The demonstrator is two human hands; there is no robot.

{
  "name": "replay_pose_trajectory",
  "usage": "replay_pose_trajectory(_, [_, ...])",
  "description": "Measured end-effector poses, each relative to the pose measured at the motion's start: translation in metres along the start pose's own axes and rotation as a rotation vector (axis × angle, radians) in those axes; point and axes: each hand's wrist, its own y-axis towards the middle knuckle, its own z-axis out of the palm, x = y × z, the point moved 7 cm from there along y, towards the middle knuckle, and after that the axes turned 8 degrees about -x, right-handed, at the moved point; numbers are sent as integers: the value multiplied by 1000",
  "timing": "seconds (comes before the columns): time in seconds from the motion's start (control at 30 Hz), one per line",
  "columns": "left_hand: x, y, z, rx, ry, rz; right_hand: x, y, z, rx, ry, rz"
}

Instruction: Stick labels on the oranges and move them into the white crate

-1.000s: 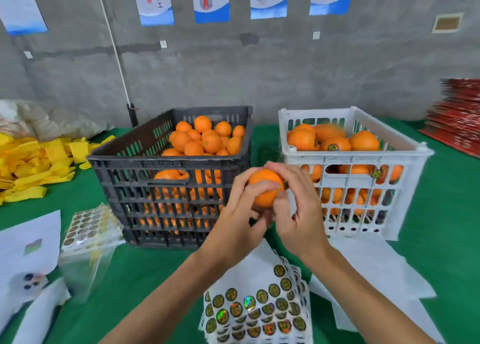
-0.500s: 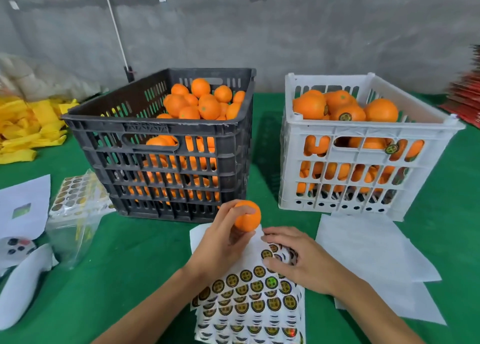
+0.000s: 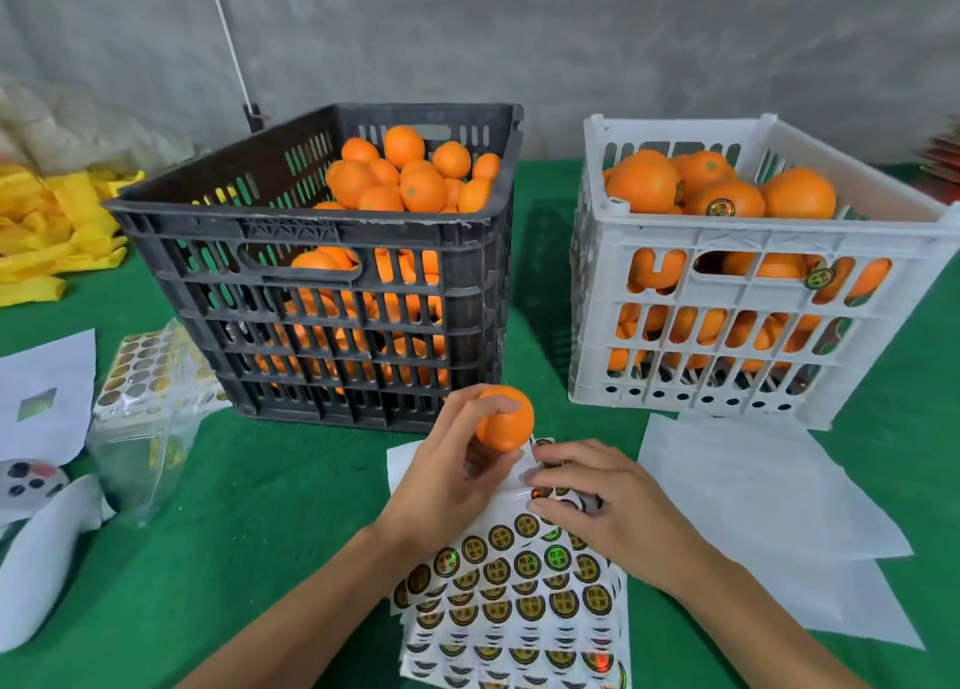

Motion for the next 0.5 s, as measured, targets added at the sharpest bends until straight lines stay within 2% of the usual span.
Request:
replay_pose_trajectory(0.1, [0,0,1,5,6,7,16,0,-7,-66,-124,-189])
replay_pose_trajectory(0.17, [-1,0,1,5,1,11,21,0,-12,-122,-88,-217])
replay_pose_trajectory(0.37, [-4,-1,1,11,1,-23,16,3,-24,-299,515,191])
replay_pose_trajectory(0.5, [-8,-2,-1,20,69,-51,22,5,-13,-286,549,257])
